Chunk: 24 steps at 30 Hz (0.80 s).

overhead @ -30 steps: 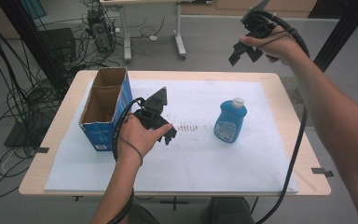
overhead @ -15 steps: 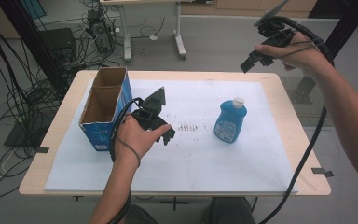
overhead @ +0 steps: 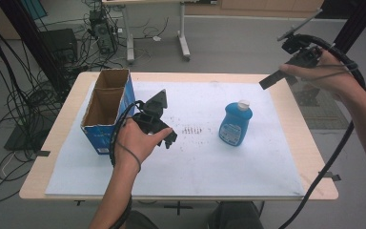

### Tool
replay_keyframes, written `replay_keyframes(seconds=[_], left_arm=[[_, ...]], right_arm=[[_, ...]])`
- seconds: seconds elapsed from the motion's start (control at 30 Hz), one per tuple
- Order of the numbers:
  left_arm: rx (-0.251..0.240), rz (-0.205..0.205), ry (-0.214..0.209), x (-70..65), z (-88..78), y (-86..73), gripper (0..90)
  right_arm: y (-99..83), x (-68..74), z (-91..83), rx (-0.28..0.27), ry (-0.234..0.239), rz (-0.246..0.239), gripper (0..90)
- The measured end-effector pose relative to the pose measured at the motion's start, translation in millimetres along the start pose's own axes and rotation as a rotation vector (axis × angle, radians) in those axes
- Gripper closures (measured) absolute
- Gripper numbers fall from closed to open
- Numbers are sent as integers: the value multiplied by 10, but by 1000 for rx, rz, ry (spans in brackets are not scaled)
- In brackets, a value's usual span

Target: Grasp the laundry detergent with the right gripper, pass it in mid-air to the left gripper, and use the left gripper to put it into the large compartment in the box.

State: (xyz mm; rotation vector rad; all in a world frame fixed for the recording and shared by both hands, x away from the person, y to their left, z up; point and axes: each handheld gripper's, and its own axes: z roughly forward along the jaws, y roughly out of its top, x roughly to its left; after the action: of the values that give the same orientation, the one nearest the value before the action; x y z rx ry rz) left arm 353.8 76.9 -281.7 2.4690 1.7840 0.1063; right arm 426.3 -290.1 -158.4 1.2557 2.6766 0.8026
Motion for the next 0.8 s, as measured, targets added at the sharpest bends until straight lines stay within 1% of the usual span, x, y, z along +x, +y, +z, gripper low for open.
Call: replay_keyframes(seconds=[0.07, 0.13, 0.2, 0.23, 0.3, 0.33, 0.47, 0.57, 0.67, 0.7, 0.73, 0.77, 0.8], left_arm=[[3, -2, -1, -4, 15, 4, 59], [1, 1, -5, -15, 23, 7, 59], [-4, 0, -4, -25, 26, 7, 59], [-4, 2, -5, -30, 29, 8, 59], [-3, 3, -6, -33, 35, 8, 59], [-2, 2, -7, -32, 42, 7, 59], [6, 0, -5, -16, 53, -7, 59], [2, -6, -4, 2, 55, -31, 60], [4, -10, -2, 26, 57, -58, 59], [6, -8, -1, 34, 60, -66, 59], [2, -18, -3, 33, 65, -75, 59], [2, -20, -2, 35, 69, -83, 59], [5, -13, -1, 40, 72, -88, 59]], right_arm=[[-85, -1, -4, -13, 6, -8, 52], [-166, 0, -2, -23, -2, -17, 49], [-294, 3, 23, -44, -4, -35, 46], [-294, 3, 23, -44, -4, -35, 46], [-428, 19, 91, -63, -4, -58, 46], [-428, 19, 91, -63, -4, -58, 46], [-601, 13, 227, -84, 5, -84, 48], [-729, -9, 313, -119, 18, -87, 47], [-842, -27, 380, -158, 20, -98, 47], [-842, -27, 380, -158, 20, -98, 47], [-865, -27, 399, -162, 17, -101, 47], [-887, -25, 419, -163, 14, -104, 47], [-907, -22, 440, -164, 14, -108, 47]])
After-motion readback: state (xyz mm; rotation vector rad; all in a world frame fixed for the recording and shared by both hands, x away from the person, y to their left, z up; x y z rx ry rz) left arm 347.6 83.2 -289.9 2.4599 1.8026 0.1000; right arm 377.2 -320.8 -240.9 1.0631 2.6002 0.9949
